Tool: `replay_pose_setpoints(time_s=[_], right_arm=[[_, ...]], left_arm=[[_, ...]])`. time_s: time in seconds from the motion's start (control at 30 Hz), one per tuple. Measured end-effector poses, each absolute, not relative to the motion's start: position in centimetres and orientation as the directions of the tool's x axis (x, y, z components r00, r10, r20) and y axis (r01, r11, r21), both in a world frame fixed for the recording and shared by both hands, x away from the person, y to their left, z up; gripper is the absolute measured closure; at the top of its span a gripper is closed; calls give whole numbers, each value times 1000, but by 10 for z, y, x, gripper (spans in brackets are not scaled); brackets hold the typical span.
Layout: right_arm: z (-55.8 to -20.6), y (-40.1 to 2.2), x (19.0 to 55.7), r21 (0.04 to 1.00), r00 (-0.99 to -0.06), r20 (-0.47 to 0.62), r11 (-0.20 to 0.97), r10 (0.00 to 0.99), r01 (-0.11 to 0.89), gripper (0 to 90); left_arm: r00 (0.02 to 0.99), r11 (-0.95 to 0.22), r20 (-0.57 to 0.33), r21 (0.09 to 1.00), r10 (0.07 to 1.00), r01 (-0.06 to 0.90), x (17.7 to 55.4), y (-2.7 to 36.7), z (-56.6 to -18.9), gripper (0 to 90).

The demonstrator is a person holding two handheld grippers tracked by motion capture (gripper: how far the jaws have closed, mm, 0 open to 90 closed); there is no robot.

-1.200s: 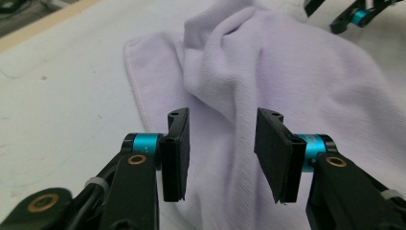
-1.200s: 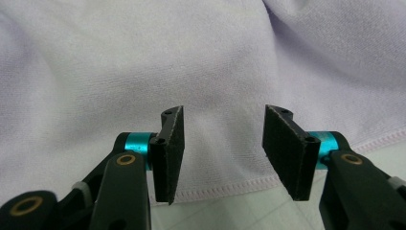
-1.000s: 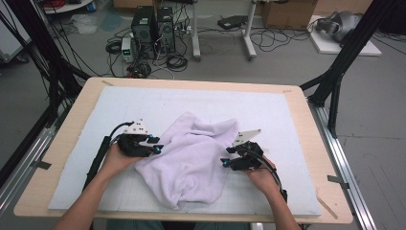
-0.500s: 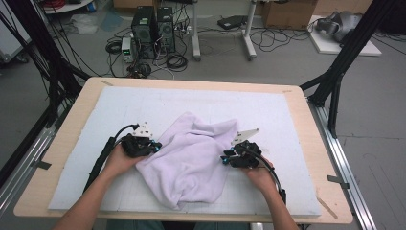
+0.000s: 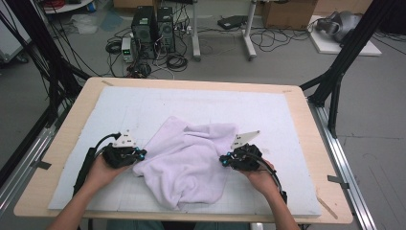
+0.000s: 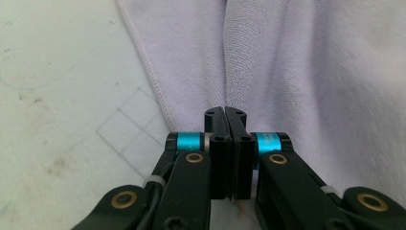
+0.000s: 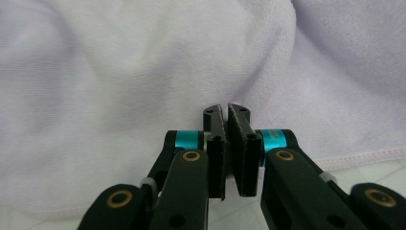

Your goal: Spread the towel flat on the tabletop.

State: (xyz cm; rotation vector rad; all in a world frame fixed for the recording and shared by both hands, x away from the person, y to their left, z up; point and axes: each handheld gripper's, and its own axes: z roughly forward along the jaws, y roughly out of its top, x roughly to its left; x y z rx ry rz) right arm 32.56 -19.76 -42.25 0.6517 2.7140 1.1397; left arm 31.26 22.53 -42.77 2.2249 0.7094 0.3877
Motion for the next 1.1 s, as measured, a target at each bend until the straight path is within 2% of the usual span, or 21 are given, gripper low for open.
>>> replay_pose_setpoints(time_s=[0.07,0.27,0.63,0.67,0.77,0.87,0.97,1.1], right_arm=[[-418,-198,319,710,-905,50,622,423,330,859],[-410,-200,295,733,-922,64,609,382,303,859],[-407,-206,266,699,-948,130,651,290,295,854],[-405,-208,266,705,-949,130,646,288,293,842],[-396,-213,275,742,-942,137,598,307,303,765],[-388,-215,288,760,-934,119,574,338,305,708],[-385,-216,305,766,-921,104,560,375,315,688],[-386,-215,328,768,-906,102,547,411,334,684]], left_arm=[[801,-528,23,763,598,373,303,231,-426,883],[805,-507,23,787,593,351,274,237,-421,883],[834,-498,-7,799,552,337,245,243,-414,880],[836,-495,-11,802,549,335,247,243,-412,871],[835,-481,-19,810,549,335,258,243,-405,738],[832,-469,-18,819,555,331,273,241,-398,649],[827,-443,-29,834,562,330,288,238,-396,619],[809,-448,-2,832,588,327,309,230,-398,603]])
